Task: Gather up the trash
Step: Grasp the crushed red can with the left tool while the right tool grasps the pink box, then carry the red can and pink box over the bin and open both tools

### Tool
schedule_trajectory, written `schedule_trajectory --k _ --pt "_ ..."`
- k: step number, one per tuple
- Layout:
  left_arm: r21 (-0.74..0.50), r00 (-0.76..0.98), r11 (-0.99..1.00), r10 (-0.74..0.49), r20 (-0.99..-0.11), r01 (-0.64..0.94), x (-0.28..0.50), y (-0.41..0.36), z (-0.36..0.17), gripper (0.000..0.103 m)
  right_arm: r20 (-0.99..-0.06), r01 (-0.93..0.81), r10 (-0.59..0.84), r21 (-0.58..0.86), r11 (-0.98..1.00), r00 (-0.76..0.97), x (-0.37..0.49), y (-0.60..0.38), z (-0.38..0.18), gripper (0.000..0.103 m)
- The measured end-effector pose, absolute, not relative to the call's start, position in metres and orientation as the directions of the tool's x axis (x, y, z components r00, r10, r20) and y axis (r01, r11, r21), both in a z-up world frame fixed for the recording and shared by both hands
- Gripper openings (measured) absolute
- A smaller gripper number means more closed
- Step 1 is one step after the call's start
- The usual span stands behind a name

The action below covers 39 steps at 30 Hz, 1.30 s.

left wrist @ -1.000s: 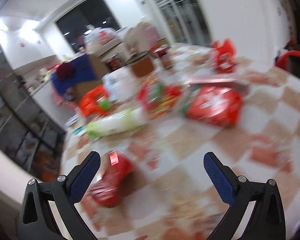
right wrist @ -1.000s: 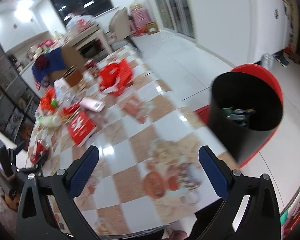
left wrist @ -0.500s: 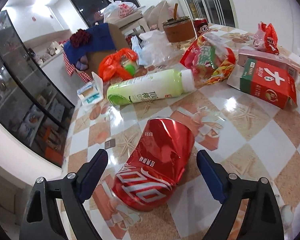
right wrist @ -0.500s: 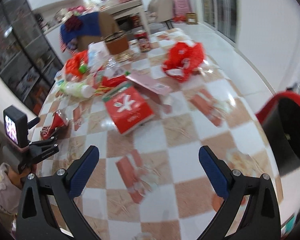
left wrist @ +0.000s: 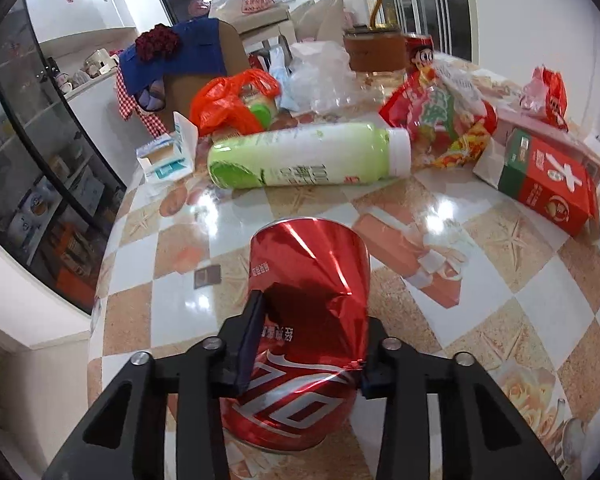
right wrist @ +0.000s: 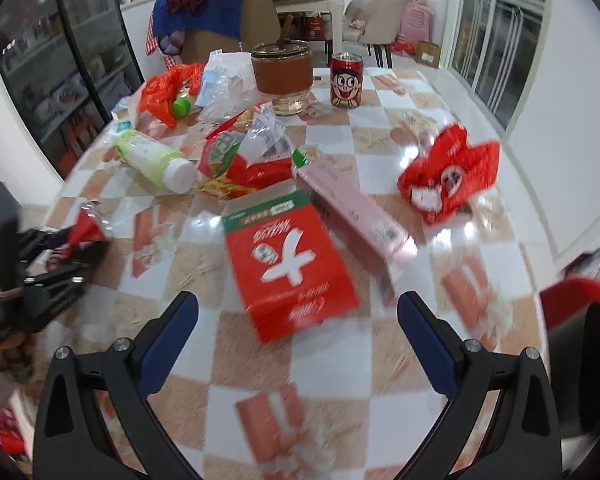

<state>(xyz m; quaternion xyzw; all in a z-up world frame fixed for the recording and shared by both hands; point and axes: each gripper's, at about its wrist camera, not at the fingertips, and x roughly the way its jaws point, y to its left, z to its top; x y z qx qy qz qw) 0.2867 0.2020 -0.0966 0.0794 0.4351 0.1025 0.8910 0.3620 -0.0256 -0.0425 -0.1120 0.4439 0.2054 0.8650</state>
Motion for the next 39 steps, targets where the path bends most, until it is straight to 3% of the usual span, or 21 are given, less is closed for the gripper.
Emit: schedule_trajectory --k 2,6,13,16,28,29,32,39 --pt "0.194 0.609 0.973 0.232 -0.758 -0.128 0.285 0.208 -0.092 0.103 -0.815 -0.453 0.245 -0.024 0.891 0.525 0.375 -0.024 -0.044 0.098" --pt "0.108 0.620 0.982 0.181 -0.763 -0.153 0.283 0.222 -0.086 0.103 -0.824 -0.428 0.207 -0.048 0.902 0.528 0.406 -0.025 -0.051 0.079" --pt "0.008 0.626 0.984 0.118 -0.771 -0.176 0.285 0.239 -0.084 0.103 -0.846 -0.403 0.165 -0.063 0.913 0.506 0.442 -0.035 -0.071 0.069" --pt "-0.006 0.627 0.983 0.112 -0.771 -0.183 0.287 0.243 -0.085 0.103 -0.861 -0.397 0.159 -0.053 0.916 0.482 0.451 -0.036 -0.082 0.060" --pt "0.004 0.609 0.984 0.114 -0.785 -0.178 0.299 0.244 -0.090 0.103 -0.878 -0.405 0.191 -0.003 0.914 0.439 0.457 -0.026 -0.101 0.057" --pt "0.008 0.608 0.985 0.114 -0.786 -0.174 0.299 0.243 -0.090 0.103 -0.879 -0.406 0.191 -0.003 0.914 0.437 0.456 -0.026 -0.102 0.048" --pt "0.006 0.620 0.987 0.104 -0.778 -0.158 0.296 0.241 -0.088 0.103 -0.879 -0.400 0.191 0.000 0.917 0.437 0.449 -0.026 -0.100 0.035" --pt "-0.021 0.653 0.990 0.075 -0.753 -0.138 0.282 0.237 -0.074 0.103 -0.862 -0.395 0.226 0.033 0.918 0.453 0.428 -0.030 -0.079 0.034"
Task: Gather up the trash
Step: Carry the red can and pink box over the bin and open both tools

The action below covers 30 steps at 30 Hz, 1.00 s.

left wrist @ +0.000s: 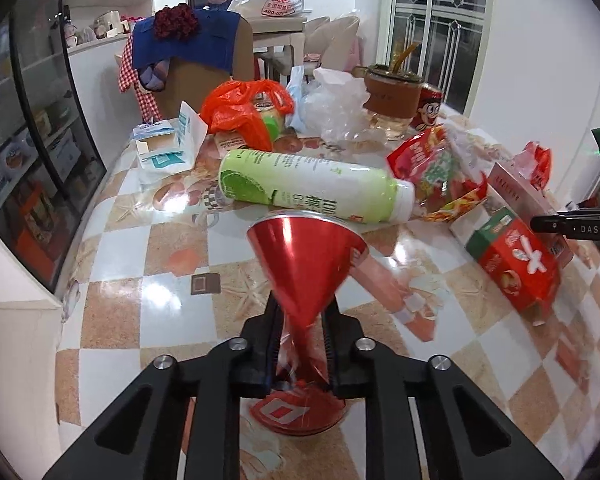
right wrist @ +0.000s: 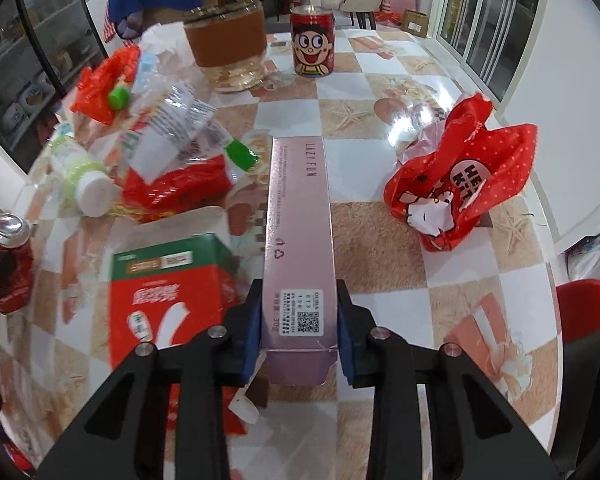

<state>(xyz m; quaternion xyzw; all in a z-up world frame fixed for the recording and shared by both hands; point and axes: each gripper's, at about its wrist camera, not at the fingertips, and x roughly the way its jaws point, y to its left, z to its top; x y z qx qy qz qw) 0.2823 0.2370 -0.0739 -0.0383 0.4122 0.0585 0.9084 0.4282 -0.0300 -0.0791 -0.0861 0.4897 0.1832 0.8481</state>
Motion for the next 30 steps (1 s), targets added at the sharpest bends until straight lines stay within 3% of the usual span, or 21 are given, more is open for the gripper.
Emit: schedule_trajectory --k 10,30 --pt "-0.100 0.683 0.990 -0.005 -0.731 -0.099 0.258 0.214 -0.062 0.103 -0.822 -0.401 0.307 0.107 0.910 0.479 0.380 -0.046 -0.045 0.034" --pt "-0.140 0.735 0.986 -0.162 -0.658 0.092 0.221 0.119 -0.015 0.103 -0.759 -0.350 0.372 0.202 0.915 0.534 0.289 -0.104 -0.002 0.034"
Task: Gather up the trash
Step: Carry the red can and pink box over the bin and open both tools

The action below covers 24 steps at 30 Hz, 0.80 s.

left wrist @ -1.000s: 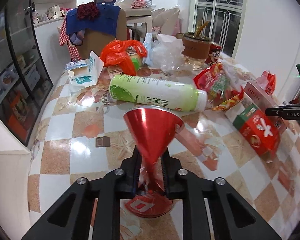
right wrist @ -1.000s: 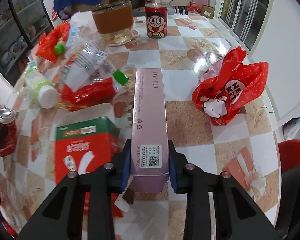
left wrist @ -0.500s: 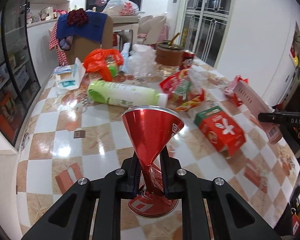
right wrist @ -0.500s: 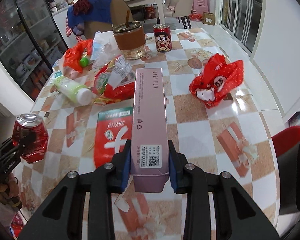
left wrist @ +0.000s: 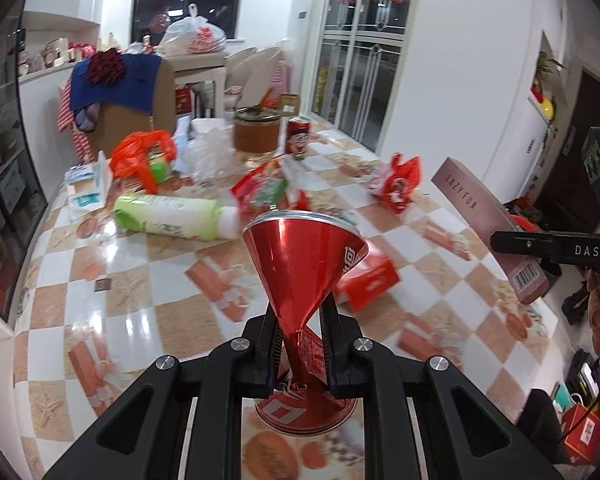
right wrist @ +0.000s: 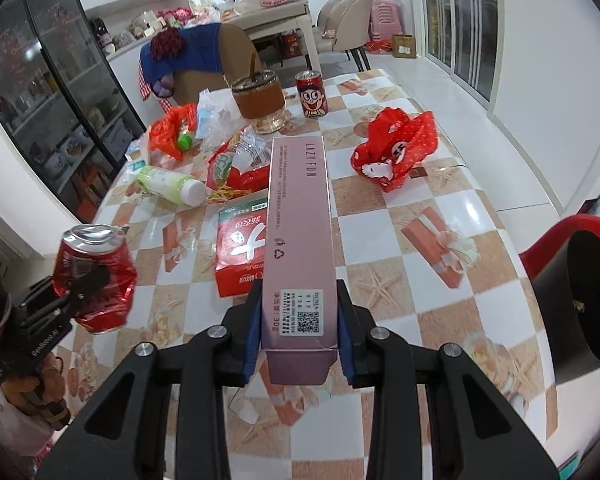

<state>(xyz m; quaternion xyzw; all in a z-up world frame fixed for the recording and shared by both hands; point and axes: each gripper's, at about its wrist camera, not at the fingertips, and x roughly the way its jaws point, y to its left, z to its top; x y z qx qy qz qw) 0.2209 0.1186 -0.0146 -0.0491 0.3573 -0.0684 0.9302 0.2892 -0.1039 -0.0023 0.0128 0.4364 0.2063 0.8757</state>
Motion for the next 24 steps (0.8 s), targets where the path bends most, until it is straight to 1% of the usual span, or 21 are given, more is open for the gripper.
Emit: schedule_trajectory --k 5,13,24 --pt "-0.156 0.733 0.977 -0.211 -0.647 0.144 0.219 0.090 -0.007 0.103 -0.735 -0.341 0.377 0.208 0.917 0.564 0.268 -0.122 0.009 0.034" --pt "-0.144 0.716 0.954 -0.292 -0.633 0.262 0.225 0.029 0.010 0.103 -0.687 -0.291 0.378 0.246 0.924 0.620 0.243 -0.169 0.023 0.034" --pt "-0.131 0.672 0.898 -0.405 -0.620 0.420 0.244 -0.066 0.030 0.103 -0.656 -0.155 0.306 0.279 0.948 0.690 0.227 -0.253 0.025 0.034"
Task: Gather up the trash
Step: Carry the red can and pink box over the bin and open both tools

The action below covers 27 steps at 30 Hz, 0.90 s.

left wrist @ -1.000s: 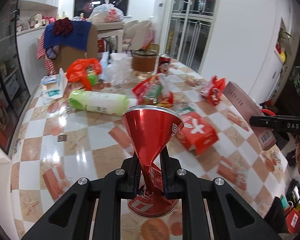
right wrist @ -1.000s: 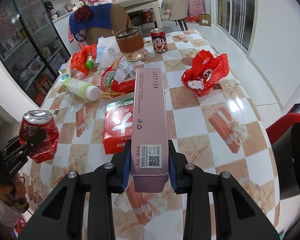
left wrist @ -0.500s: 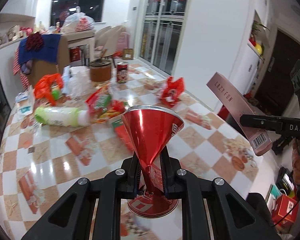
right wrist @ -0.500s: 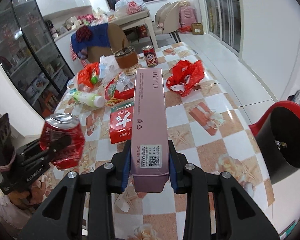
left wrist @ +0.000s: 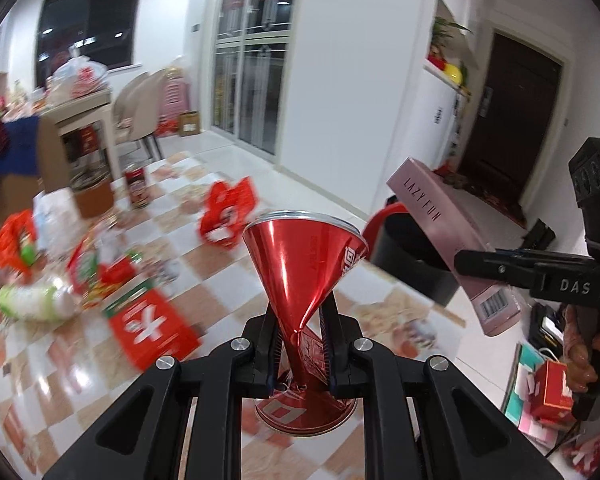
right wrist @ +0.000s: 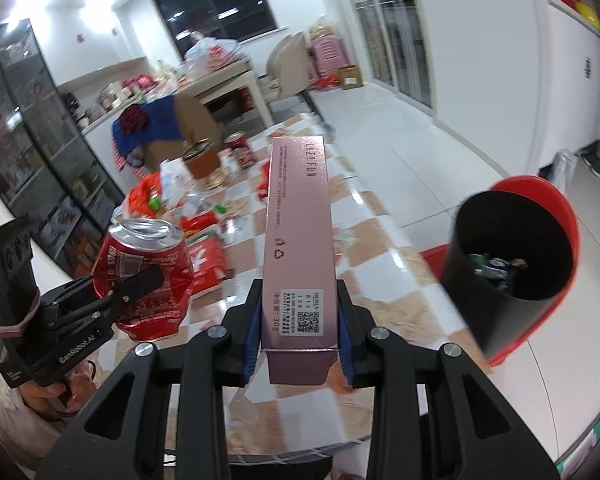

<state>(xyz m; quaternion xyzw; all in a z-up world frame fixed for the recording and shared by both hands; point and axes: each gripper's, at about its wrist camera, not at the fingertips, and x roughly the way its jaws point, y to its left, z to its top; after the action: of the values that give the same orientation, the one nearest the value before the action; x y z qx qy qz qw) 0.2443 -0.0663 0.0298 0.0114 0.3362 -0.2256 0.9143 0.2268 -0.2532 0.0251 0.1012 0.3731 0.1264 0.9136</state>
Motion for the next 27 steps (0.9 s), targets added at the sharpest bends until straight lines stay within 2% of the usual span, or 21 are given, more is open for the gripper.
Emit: schedule_trajectory --k 14,27 --pt "-0.163 0.541 0.805 -0.518 -0.662 0.571 0.299 -0.196 0.028 0.103 -0.666 0.030 0.178 0.288 0.957 0.725 0.229 -0.357 0.009 0.034" --pt "-0.107 0.445 0.732 -0.517 -0.731 0.673 0.358 -0.316 0.003 0.103 -0.689 0.156 0.123 0.328 0.932 0.714 0.258 -0.437 -0.016 0.034"
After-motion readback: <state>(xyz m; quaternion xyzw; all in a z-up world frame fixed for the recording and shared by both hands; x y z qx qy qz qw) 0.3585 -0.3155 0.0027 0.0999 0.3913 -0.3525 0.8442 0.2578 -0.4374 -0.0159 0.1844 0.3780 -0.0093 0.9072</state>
